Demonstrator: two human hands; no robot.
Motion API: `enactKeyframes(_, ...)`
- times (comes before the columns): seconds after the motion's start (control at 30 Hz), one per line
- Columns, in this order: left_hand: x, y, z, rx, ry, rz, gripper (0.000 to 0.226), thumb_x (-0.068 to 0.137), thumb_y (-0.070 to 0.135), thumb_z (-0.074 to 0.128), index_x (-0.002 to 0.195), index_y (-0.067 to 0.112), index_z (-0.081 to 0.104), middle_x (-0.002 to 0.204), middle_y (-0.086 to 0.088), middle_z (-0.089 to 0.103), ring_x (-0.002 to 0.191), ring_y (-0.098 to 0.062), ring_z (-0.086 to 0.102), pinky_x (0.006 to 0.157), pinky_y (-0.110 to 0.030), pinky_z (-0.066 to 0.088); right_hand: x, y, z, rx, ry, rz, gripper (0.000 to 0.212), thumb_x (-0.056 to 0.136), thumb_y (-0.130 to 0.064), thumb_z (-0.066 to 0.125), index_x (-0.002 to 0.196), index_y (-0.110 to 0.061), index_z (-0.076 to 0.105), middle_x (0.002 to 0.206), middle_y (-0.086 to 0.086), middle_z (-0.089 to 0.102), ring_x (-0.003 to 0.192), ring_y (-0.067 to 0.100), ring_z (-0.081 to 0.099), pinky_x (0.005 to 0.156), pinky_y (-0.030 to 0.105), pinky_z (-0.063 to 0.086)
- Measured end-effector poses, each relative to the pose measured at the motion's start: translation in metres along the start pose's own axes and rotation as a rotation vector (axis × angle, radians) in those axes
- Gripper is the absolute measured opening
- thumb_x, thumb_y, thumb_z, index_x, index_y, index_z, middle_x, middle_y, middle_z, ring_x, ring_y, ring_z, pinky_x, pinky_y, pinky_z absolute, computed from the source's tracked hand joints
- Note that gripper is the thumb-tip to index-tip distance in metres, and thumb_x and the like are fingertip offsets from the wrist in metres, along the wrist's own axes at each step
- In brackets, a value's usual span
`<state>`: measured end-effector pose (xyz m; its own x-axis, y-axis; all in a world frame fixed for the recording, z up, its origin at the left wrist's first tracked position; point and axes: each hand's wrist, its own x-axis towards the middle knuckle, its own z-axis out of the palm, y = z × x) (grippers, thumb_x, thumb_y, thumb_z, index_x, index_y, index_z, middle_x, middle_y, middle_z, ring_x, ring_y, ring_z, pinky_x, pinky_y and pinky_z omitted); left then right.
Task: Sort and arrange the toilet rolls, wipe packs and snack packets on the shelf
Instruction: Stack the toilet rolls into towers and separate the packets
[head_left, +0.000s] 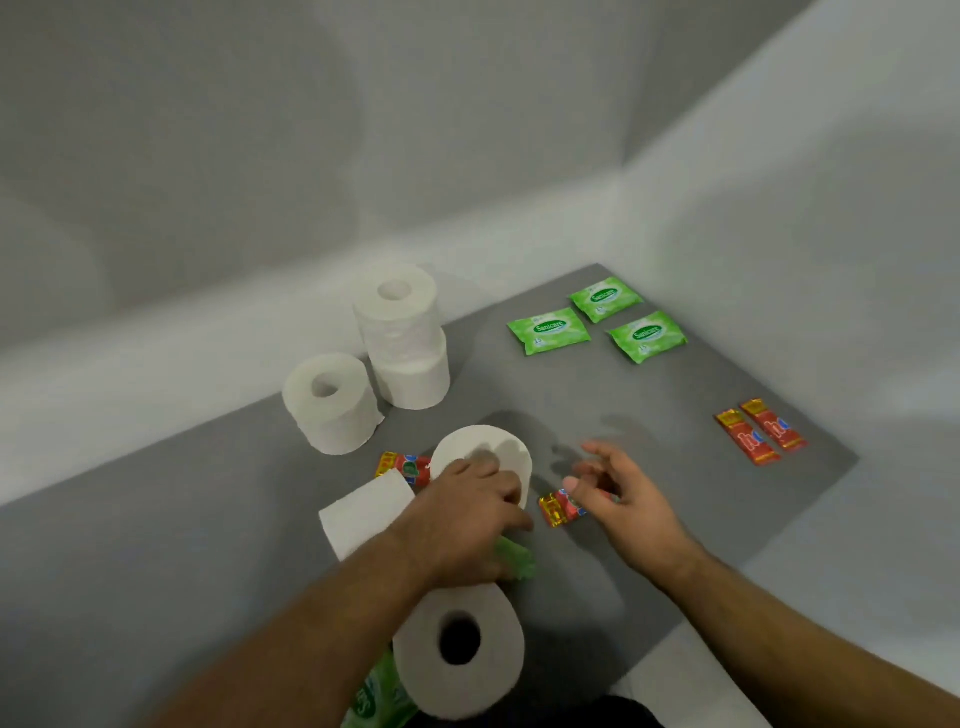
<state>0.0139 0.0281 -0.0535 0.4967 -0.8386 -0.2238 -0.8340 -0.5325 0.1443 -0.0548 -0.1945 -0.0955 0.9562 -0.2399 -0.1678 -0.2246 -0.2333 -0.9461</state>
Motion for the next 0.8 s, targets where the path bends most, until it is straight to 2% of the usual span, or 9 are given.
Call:
enactKeyframes(0.13,0.023,0.024,0.003,0.273,-0.189,0.007,0.045,0.094,0.041,0.070,0.136,0.028,0.064,0.140,-0.003,0.061,0.133,-0.029,0.046,0.119,-0.056,0.028,-0.004,0.003,-0.020,0.017,0.052,-0.011,0.039,0.089,-0.031,0.075,0.123,-0.038,0.057,0.112,-0.004,0.068,0.105,0.011,0.067,0.096,0.033,0.054)
enactKeyframes(0.2,0.030,0.028,0.004,0.321,-0.241,-0.043,0.040,0.097,0.037,0.068,0.135,0.024,0.067,0.140,-0.009,0.062,0.134,-0.032,0.048,0.120,-0.056,0.028,-0.003,0.000,-0.029,0.000,0.048,-0.008,0.041,0.091,-0.035,0.072,0.128,-0.033,0.055,0.113,-0.007,0.067,0.106,0.011,0.066,0.093,0.031,0.054)
enactKeyframes(0.3,0.038,0.031,-0.001,0.325,-0.263,-0.082,0.039,0.096,0.032,0.071,0.134,0.023,0.067,0.139,-0.011,0.063,0.132,-0.034,0.050,0.119,-0.055,0.030,0.001,-0.004,-0.039,0.031,0.063,-0.013,0.033,0.094,-0.028,0.069,0.124,-0.033,0.056,0.112,-0.003,0.067,0.104,0.013,0.066,0.087,0.026,0.054)
enactKeyframes(0.37,0.042,0.032,-0.008,0.270,-0.243,-0.103,0.038,0.095,0.030,0.072,0.133,0.025,0.066,0.133,-0.008,0.066,0.128,-0.031,0.054,0.118,-0.053,0.032,0.004,-0.006,-0.045,0.047,0.048,0.000,0.029,0.095,-0.026,0.067,0.121,-0.032,0.057,0.111,-0.002,0.067,0.100,0.008,0.066,0.081,0.018,0.054)
enactKeyframes(0.43,0.042,0.032,-0.018,0.100,-0.161,-0.141,0.034,0.095,0.033,0.071,0.128,0.028,0.067,0.126,-0.001,0.070,0.123,-0.023,0.059,0.115,-0.046,0.039,0.008,-0.008,-0.051,0.069,0.032,0.018,0.027,0.096,-0.025,0.066,0.122,-0.027,0.059,0.110,-0.003,0.067,0.093,-0.003,0.066,0.072,0.009,0.050)
enactKeyframes(0.5,0.040,0.031,-0.030,-0.151,-0.035,-0.184,0.028,0.093,0.034,0.072,0.121,0.032,0.070,0.119,0.008,0.071,0.115,-0.013,0.062,0.106,-0.038,0.048,0.015,-0.009,-0.056,0.098,0.033,0.032,0.024,0.096,-0.025,0.065,0.120,-0.020,0.062,0.106,0.000,0.069,0.085,-0.005,0.065,0.069,0.009,0.049)
enactKeyframes(0.63,0.046,0.025,-0.057,-0.461,0.204,-0.186,0.025,0.084,0.032,0.079,0.107,0.036,0.070,0.102,0.019,0.071,0.097,-0.001,0.064,0.089,-0.035,0.055,0.039,-0.009,-0.067,0.201,-0.015,0.124,0.014,0.096,-0.026,0.066,0.108,-0.019,0.070,0.102,0.006,0.073,0.096,0.020,0.069,0.077,0.030,0.054)
enactKeyframes(0.7,0.055,0.023,-0.069,-0.589,0.286,-0.169,0.025,0.083,0.026,0.083,0.103,0.034,0.072,0.099,0.019,0.071,0.096,-0.004,0.067,0.088,-0.037,0.057,0.052,-0.014,-0.074,0.240,-0.068,0.190,0.015,0.095,-0.029,0.067,0.105,-0.019,0.072,0.105,0.010,0.073,0.097,0.022,0.070,0.082,0.038,0.056)
enactKeyframes(0.8,0.071,0.024,-0.083,-0.698,0.470,-0.121,0.026,0.082,0.012,0.085,0.099,0.029,0.077,0.102,0.018,0.074,0.100,-0.006,0.071,0.089,-0.030,0.059,0.071,-0.030,-0.090,0.325,-0.158,0.298,0.026,0.093,-0.037,0.068,0.108,-0.015,0.072,0.108,0.012,0.073,0.095,0.024,0.071,0.090,0.045,0.057)
